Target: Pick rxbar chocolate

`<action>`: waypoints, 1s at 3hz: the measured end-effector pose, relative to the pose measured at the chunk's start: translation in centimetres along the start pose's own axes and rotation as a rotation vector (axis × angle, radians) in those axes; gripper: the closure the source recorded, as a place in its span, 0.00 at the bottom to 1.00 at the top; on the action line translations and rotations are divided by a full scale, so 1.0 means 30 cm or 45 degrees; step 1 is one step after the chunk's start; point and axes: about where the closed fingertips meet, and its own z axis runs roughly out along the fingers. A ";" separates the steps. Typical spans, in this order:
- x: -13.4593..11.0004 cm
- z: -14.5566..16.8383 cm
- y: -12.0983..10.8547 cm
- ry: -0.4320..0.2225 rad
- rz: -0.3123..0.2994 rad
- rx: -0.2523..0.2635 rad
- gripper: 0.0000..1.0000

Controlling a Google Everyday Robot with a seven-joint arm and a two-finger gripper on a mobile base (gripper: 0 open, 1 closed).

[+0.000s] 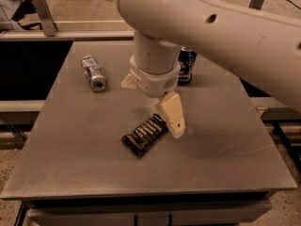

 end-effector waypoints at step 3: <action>-0.025 0.178 0.008 0.022 -0.293 -0.066 0.41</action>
Offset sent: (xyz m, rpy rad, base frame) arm -0.0004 0.0107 -0.0628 -0.0961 -0.0118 0.2905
